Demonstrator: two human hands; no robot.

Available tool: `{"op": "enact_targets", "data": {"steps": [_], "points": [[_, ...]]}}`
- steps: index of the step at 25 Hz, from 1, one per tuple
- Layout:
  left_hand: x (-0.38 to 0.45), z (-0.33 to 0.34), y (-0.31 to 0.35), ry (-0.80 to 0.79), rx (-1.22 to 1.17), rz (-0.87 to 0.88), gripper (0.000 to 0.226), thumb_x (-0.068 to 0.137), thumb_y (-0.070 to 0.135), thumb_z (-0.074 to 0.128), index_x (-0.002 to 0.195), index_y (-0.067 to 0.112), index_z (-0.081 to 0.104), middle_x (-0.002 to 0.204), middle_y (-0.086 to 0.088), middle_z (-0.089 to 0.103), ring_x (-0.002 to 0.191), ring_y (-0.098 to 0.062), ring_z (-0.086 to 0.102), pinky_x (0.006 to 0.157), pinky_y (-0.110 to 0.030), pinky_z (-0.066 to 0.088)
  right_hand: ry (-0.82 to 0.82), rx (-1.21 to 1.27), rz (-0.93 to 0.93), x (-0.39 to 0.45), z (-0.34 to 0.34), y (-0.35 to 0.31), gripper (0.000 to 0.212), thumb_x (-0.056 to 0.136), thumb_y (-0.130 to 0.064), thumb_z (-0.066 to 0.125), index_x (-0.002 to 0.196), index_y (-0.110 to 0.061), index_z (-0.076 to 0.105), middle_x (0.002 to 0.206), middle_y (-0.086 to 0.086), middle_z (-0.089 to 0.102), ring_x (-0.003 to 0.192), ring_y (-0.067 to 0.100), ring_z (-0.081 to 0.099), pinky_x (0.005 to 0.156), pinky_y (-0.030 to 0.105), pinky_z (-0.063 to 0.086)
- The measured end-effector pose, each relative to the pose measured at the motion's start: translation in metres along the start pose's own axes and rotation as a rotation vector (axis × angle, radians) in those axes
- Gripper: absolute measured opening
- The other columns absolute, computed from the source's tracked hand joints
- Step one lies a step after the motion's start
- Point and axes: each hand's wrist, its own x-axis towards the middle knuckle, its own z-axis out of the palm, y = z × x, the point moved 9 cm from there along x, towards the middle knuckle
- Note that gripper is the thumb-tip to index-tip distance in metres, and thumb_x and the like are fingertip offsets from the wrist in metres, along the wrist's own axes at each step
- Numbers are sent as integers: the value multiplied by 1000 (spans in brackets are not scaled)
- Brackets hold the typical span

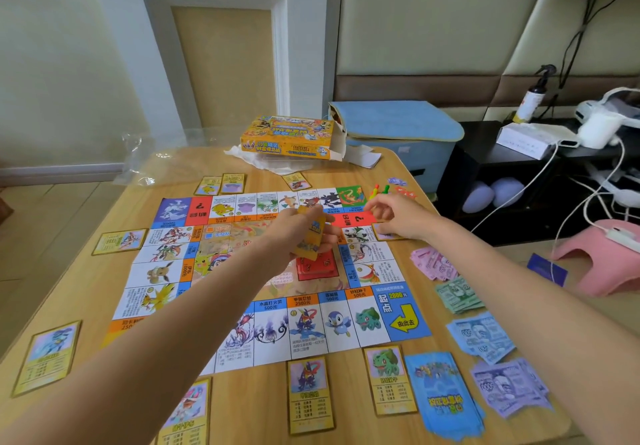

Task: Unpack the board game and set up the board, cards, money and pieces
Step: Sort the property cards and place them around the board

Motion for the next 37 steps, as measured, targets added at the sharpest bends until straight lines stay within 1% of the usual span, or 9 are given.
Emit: {"op": "enact_targets", "data": {"steps": [4, 7, 13, 19, 23, 26, 29, 32, 37], "points": [[-9, 4, -4, -42, -145, -48, 49, 97, 47, 36, 99, 3, 58, 74, -14, 68, 55, -20, 66, 52, -27, 56, 107, -92, -26, -3, -10, -8, 34, 85, -5, 63, 117, -13, 57, 104, 1, 49, 98, 14, 48, 81, 22, 36], [-16, 8, -6, -94, -266, -95, 58, 96, 53, 29, 99, 2, 56, 76, -18, 69, 56, -24, 66, 53, -29, 56, 279, 223, -10, -18, -41, -27, 18, 93, -13, 54, 109, -9, 61, 98, 1, 59, 95, 16, 54, 75, 21, 42], [-34, 24, 2, -176, -264, -51, 66, 96, 56, 21, 84, 1, 56, 57, -12, 64, 45, -20, 61, 44, -22, 51, -192, 221, -104, -51, 10, -97, 19, 81, -30, 71, 82, -14, 61, 77, 4, 69, 79, 18, 67, 66, 24, 48], [-49, 17, 8, -243, -268, -60, 39, 102, 33, 27, 105, 5, 53, 94, -18, 67, 83, -26, 65, 77, -33, 55, -48, 456, -30, -52, 10, -91, 10, 81, -10, 72, 82, -3, 66, 79, 14, 70, 77, 27, 70, 84, 28, 53], [-52, -3, 0, -184, -265, -40, 23, 99, 19, 41, 104, 2, 56, 99, -21, 69, 92, -28, 66, 83, -34, 55, 334, 564, 10, -58, -14, -79, 16, 83, -9, 68, 98, -9, 65, 79, 10, 69, 68, 15, 63, 65, 19, 51], [-48, -25, -2, -77, -353, -38, 16, 96, 4, 43, 106, -4, 52, 99, -24, 66, 85, -26, 67, 72, -30, 57, 642, 163, -397, -83, -34, -120, 18, 88, -10, 60, 101, -9, 72, 92, 7, 71, 81, 13, 58, 70, 11, 41], [-49, -38, 3, -10, -355, -11, 10, 95, 6, 48, 96, -2, 54, 89, -17, 63, 78, -22, 63, 68, -27, 57, 514, -362, -790, -96, 17, -145, 24, 84, -14, 61, 106, -14, 72, 108, 10, 66, 100, 18, 49, 85, 28, 41], [-53, -45, 5, 29, -230, 15, 8, 90, -6, 51, 86, 2, 50, 85, -15, 60, 75, -21, 61, 55, -22, 57, 246, -235, -583, -80, 29, -122, 34, 88, -20, 63, 121, -21, 63, 132, 3, 47, 116, 9, 36, 101, 26, 29], [-54, -42, 9, -10, -145, 29, 14, 88, -9, 51, 83, 4, 51, 88, -15, 62, 79, -23, 63, 58, -24, 57, 300, 201, -346, -73, -2, -118, 29, 95, -8, 48, 122, -14, 59, 118, 2, 59, 104, 6, 51, 84, 9, 40]]}}
